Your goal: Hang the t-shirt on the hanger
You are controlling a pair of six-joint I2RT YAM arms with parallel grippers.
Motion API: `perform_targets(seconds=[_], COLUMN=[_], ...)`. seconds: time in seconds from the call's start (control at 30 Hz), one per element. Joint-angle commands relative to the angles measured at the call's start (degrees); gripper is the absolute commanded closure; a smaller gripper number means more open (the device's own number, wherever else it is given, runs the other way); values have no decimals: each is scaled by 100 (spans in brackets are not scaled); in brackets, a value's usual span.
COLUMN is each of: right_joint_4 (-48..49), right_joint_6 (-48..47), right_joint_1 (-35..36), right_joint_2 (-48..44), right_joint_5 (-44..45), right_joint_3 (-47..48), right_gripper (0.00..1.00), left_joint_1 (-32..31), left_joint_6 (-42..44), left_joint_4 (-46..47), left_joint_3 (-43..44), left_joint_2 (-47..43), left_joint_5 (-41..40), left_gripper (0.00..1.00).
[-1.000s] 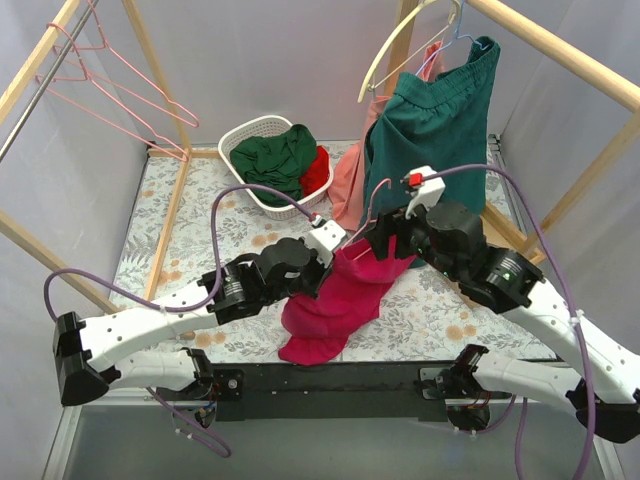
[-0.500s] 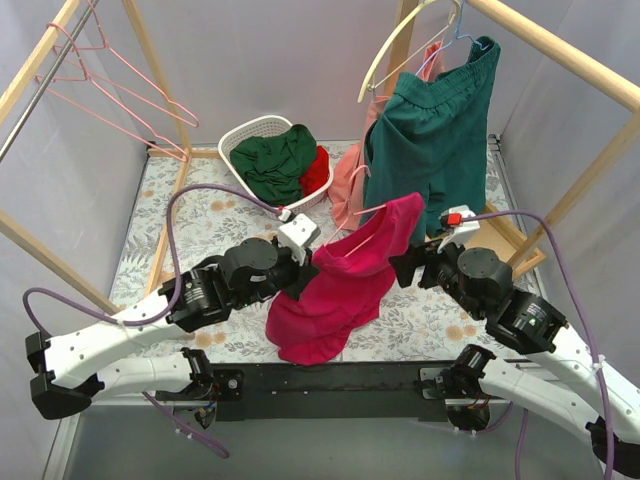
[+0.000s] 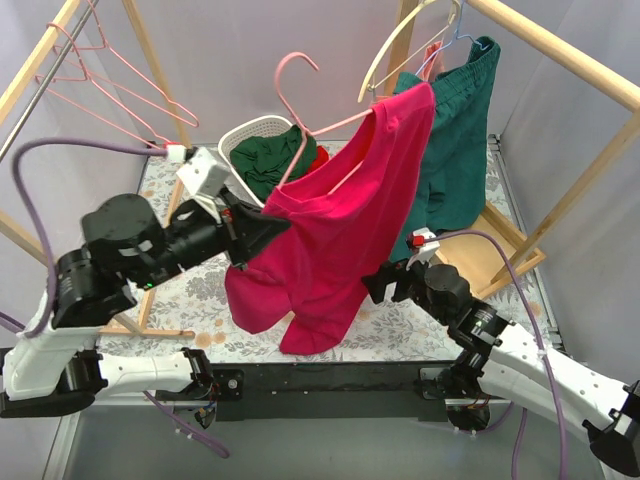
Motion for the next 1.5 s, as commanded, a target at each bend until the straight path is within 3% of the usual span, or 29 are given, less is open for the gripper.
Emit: perform_targets(seconds=[0.0,0.2,0.33,0.53,0.67,0.8,1.07,1.27,1.47], right_joint_4=[1954,3575,4540,5043,5456,5431,4922,3938,3120], right_joint_6=[-31,92,338,487,830,1032,1120,1025,804], right_joint_1=[-286,-744,-656,957,1602,1752,1761,1919,2271], right_joint_2=[313,1568,2274,2653,2802,3082,3882,4533,4665], right_joint_5=[-754,-2319,-3348,-3070,-2805,-2717,-2682,-2613,-2322], right_joint_3=[-262,-456,-438,-649,-991,-1089,-493,543,1319], right_gripper=[2,4,13,17,18,28,48,77,89], left_joint_1=[13,13,13,13,13,22,13,13,31], left_joint_6=[266,337,188,-822,-1482,-1886,-3432,-4145,-4454], left_joint_4=[-339,-410,-410,-384,-235,-637,-1710,-2624,-3293], left_joint_3=[715,883,971,226,-906,-1435,-2236,-2263,-1956], left_joint_2=[198,207,181,-109,-592,-917,-1690,-1875,-2288], left_joint_5=[396,361,20,-1307,-1107,-1185,-2256,-2697,-2636], left_gripper=[100,100,100,100,100,100,100,100,100])
